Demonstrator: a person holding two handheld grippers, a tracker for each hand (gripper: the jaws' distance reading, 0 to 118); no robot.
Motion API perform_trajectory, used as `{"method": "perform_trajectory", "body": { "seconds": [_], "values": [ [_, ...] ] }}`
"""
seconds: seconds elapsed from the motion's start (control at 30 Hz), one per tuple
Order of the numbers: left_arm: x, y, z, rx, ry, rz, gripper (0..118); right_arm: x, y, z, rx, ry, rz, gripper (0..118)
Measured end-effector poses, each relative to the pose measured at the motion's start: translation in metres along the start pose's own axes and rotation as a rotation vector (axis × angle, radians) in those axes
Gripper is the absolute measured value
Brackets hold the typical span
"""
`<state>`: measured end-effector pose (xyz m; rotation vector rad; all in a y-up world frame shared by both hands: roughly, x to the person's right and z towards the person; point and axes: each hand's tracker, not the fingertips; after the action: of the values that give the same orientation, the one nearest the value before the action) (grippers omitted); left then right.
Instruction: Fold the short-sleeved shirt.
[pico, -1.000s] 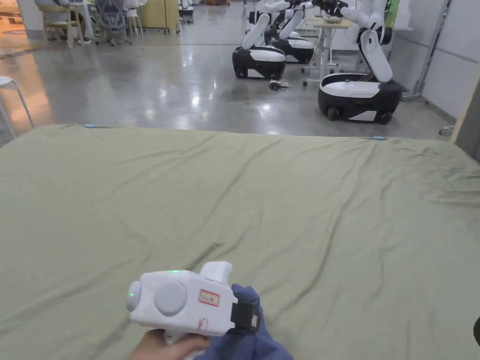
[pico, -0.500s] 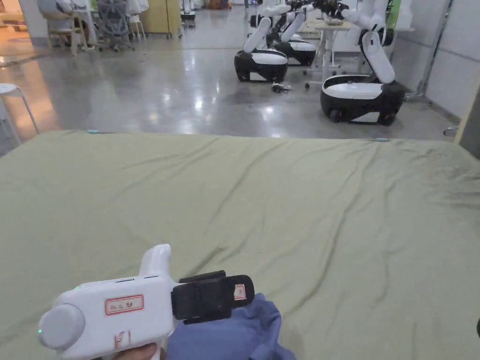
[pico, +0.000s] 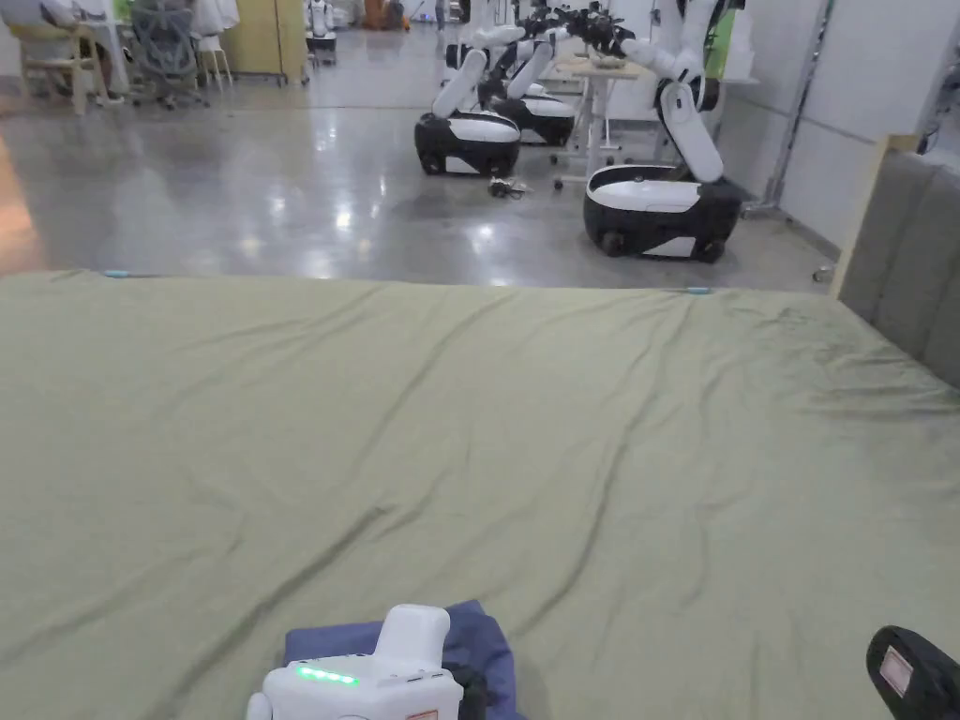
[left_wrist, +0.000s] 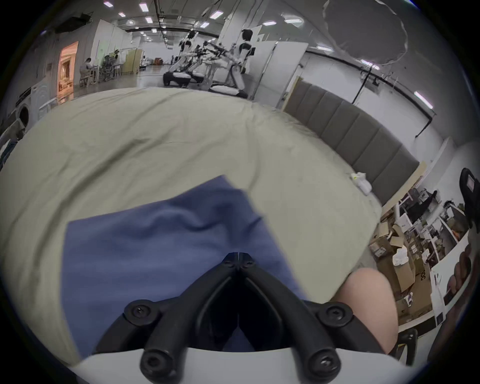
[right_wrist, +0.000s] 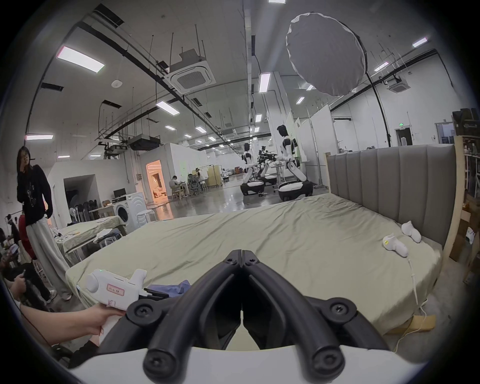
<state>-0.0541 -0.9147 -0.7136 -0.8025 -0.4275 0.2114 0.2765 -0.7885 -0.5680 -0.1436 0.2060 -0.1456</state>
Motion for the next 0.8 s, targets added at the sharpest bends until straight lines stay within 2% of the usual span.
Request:
{"method": "perform_trajectory", "body": {
  "seconds": [0.1,0.17,0.27,0.37,0.43,0.5,0.53,0.6,0.7,0.77,0.8],
  "values": [
    [0.037,-0.007,-0.012,-0.018,-0.009,-0.034,0,0.005,-0.006,0.003,-0.019,-0.006,-0.009,0],
    [0.013,0.000,-0.035,-0.038,-0.001,-0.028,0,0.004,-0.011,0.001,-0.035,-0.009,-0.002,0],
    [0.001,0.001,-0.031,-0.031,-0.073,0.072,0,0.000,-0.014,-0.004,-0.050,0.013,-0.012,0],
    [-0.012,0.013,0.038,0.170,-0.138,-0.003,0,-0.011,-0.008,-0.009,-0.039,0.044,0.022,0],
    [-0.010,0.006,0.114,0.366,-0.157,-0.096,0,-0.017,-0.002,-0.012,-0.026,0.067,0.037,0],
    [-0.030,-0.004,0.173,0.527,-0.088,-0.176,0,-0.023,0.000,-0.014,-0.014,0.082,0.043,0],
    [-0.038,-0.006,0.193,0.557,0.002,-0.149,0,-0.026,-0.001,-0.017,-0.013,0.089,0.039,0],
    [-0.052,-0.005,0.217,0.494,0.131,-0.078,0,-0.032,-0.005,-0.027,-0.026,0.123,0.025,0],
    [-0.071,-0.012,0.239,0.493,0.164,-0.086,0,-0.051,-0.004,-0.055,-0.090,0.181,0.050,0],
    [-0.085,-0.016,0.245,0.474,0.170,-0.081,0,-0.065,-0.001,-0.087,-0.236,0.270,0.059,0],
    [-0.093,-0.019,0.246,0.442,0.168,-0.055,0,-0.074,-0.004,-0.110,-0.359,0.327,0.062,0]
  ]
}}
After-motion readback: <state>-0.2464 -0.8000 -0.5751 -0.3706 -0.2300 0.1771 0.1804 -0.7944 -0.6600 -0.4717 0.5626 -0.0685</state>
